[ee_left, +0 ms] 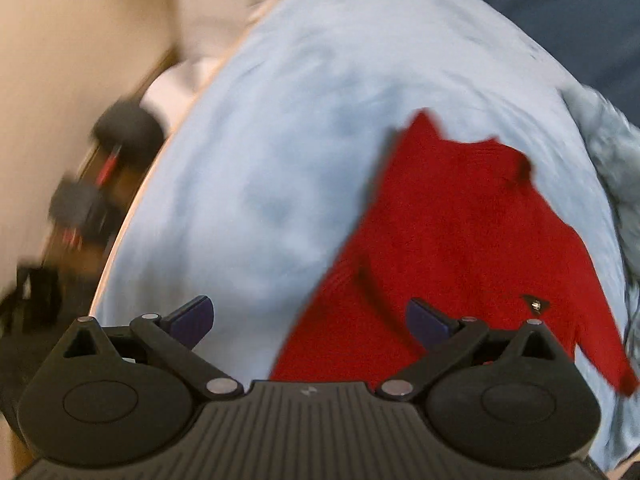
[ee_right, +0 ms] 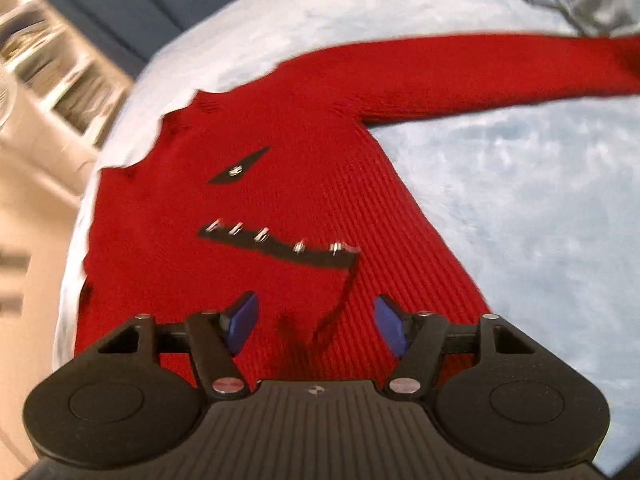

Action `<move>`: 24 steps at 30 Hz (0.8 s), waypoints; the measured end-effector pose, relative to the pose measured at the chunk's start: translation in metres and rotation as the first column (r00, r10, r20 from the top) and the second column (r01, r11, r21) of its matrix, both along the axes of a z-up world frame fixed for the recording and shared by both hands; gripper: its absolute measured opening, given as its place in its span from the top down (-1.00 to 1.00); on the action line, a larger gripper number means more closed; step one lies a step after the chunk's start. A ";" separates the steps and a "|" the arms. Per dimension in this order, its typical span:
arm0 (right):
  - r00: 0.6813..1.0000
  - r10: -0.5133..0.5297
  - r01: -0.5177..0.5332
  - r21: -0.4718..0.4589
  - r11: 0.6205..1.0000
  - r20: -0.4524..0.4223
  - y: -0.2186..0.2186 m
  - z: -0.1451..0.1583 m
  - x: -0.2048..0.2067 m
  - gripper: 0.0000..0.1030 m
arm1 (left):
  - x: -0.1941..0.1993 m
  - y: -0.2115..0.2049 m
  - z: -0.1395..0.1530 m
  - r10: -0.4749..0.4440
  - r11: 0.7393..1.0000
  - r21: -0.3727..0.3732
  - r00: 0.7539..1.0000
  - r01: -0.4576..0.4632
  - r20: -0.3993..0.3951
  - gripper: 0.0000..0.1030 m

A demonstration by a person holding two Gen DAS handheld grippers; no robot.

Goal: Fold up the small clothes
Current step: 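Grasp the cardigan sleeve with the left gripper while the right gripper grasps the placket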

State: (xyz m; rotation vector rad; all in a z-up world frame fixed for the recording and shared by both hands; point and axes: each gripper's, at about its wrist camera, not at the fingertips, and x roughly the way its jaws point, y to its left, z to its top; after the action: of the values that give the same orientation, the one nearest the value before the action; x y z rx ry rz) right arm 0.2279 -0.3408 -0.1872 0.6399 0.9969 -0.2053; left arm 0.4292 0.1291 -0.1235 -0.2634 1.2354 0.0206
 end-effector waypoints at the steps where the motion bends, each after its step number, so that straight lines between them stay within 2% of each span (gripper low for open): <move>1: 1.000 -0.003 0.004 0.011 1.000 -0.017 0.001 -0.007 0.010 -0.34 | -0.012 0.008 -0.006 0.017 1.000 -0.025 1.000 -0.017 0.004 -0.99; 3: 0.999 0.003 -0.003 0.010 1.000 -0.036 0.007 -0.017 0.026 -0.35 | -0.038 0.021 -0.016 0.052 0.997 -0.062 0.999 -0.052 0.011 -0.99; 4: 1.000 0.006 -0.007 -0.028 1.000 -0.028 0.012 -0.015 0.029 -0.04 | -0.050 0.026 -0.022 0.074 0.995 -0.074 0.997 -0.073 0.013 -0.99; 5: 0.999 0.012 -0.016 -0.105 0.994 -0.038 0.020 -0.010 0.034 0.26 | -0.062 0.030 -0.029 0.093 0.992 -0.085 0.996 -0.092 0.008 -0.99; 6: 0.998 0.032 -0.042 -0.183 0.982 -0.056 0.027 -0.004 0.037 0.88 | -0.073 0.032 -0.034 0.106 0.989 -0.102 0.994 -0.105 -0.001 -0.99; 9: 0.994 0.093 -0.105 -0.287 0.952 -0.055 0.042 0.020 0.042 0.87 | -0.099 0.040 -0.049 0.152 0.974 -0.166 0.988 -0.153 -0.018 -0.99; 12: 0.983 0.185 -0.170 -0.426 0.889 -0.006 0.068 0.060 0.055 0.87 | -0.122 0.047 -0.054 0.196 0.957 -0.211 0.980 -0.197 -0.030 -0.99; 15: 0.948 0.314 -0.246 -0.517 0.820 0.046 0.109 0.101 0.094 0.88 | -0.139 0.052 -0.048 0.216 0.951 -0.224 0.976 -0.212 -0.006 -0.98; 17: 0.896 0.431 -0.311 -0.540 0.783 0.109 0.155 0.135 0.124 0.88 | -0.146 0.053 -0.039 0.220 0.952 -0.221 0.975 -0.211 0.016 -0.98; 19: 0.801 0.563 -0.387 -0.539 0.748 0.207 0.214 0.178 0.147 0.89 | -0.154 0.058 -0.029 0.226 0.951 -0.223 0.973 -0.213 0.036 -0.98; 21: 0.674 0.657 -0.442 -0.529 0.724 0.337 0.267 0.229 0.155 0.89 | -0.161 0.064 -0.020 0.236 0.950 -0.220 0.970 -0.219 0.053 -0.98; 24: 0.511 0.710 -0.466 -0.538 0.703 0.485 0.298 0.287 0.150 0.89 | -0.171 0.073 -0.012 0.246 0.952 -0.206 0.967 -0.228 0.069 -0.98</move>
State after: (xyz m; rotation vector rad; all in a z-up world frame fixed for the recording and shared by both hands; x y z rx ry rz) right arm 0.3784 -0.0428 0.1000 -0.0263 0.3947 0.4637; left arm 0.2587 0.2019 -0.1360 -0.5786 1.1068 0.0933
